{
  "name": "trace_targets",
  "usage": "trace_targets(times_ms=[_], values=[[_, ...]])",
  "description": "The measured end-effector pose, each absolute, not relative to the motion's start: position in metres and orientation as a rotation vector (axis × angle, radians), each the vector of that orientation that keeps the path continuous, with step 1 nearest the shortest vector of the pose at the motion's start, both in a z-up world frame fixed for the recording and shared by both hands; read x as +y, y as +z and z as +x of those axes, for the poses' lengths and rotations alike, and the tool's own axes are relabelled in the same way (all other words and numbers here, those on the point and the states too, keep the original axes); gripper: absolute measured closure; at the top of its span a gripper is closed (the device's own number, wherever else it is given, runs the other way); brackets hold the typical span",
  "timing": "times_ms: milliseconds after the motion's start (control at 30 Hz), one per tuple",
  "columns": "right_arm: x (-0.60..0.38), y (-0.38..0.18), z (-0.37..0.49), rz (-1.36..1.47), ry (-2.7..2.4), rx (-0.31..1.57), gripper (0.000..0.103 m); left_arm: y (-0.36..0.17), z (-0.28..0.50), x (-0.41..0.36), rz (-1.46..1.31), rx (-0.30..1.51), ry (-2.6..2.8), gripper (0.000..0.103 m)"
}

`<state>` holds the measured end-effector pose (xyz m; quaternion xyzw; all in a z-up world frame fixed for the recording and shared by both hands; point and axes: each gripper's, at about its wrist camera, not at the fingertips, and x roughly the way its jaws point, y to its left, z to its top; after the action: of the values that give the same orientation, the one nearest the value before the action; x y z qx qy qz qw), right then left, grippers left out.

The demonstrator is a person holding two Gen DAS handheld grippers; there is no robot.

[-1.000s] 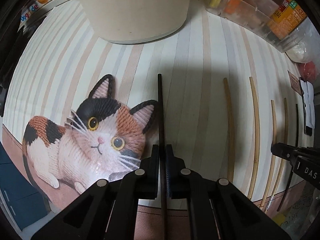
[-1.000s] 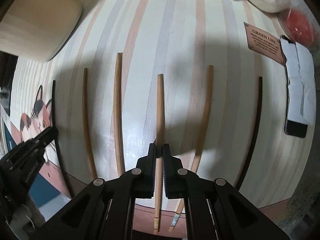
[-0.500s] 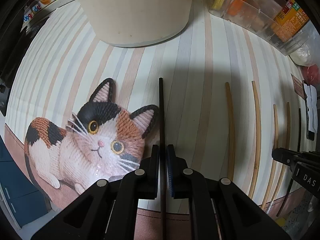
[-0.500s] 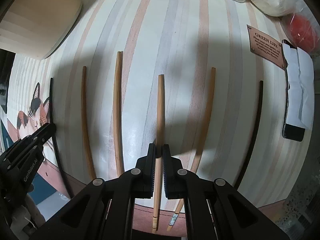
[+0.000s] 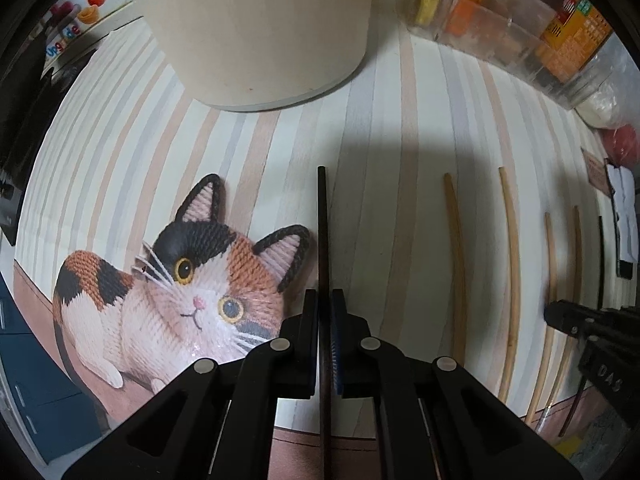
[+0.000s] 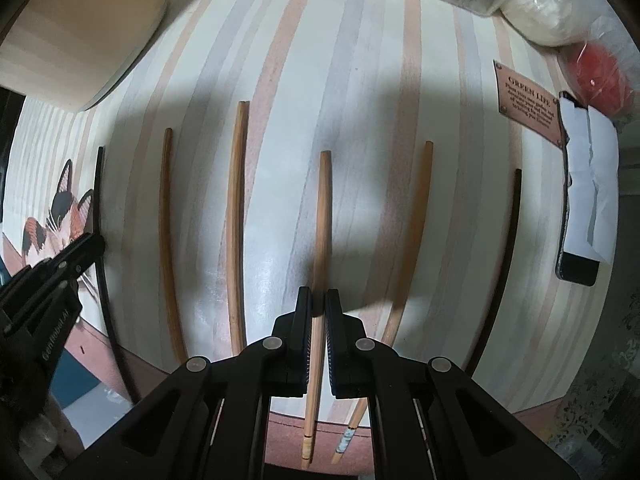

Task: Organize utensils
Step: 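Lift both held chopsticks and carry them toward the beige holder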

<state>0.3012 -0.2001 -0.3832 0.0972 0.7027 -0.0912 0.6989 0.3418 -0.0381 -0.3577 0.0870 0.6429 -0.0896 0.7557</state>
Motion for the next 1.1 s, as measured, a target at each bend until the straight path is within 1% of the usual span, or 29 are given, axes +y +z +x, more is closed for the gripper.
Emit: trace_targets(times_ms=[200, 567, 767, 900, 1100], values=[[-0.204, -0.369, 0.282, 0.324, -0.201, 1.467, 0.097, -0.326, 0.331, -0.039, 0.157, 1.341, -0.247, 0.100], [-0.202, -0.320, 0.262, 0.379, -0.163, 1.299, 0.097, -0.274, 0.322, -0.030, 0.092, 1.237, -0.289, 0.100], [-0.198, -0.278, 0.256, 0.369, -0.131, 1.157, 0.097, -0.233, 0.319, -0.029, 0.076, 1.132, -0.297, 0.100], [-0.196, -0.249, 0.267, 0.358, -0.115, 1.065, 0.097, -0.203, 0.321, -0.029, 0.064, 1.059, -0.309, 0.101], [-0.192, -0.199, 0.282, 0.367, -0.079, 0.936, 0.097, -0.144, 0.337, -0.027, 0.008, 0.932, -0.328, 0.101]])
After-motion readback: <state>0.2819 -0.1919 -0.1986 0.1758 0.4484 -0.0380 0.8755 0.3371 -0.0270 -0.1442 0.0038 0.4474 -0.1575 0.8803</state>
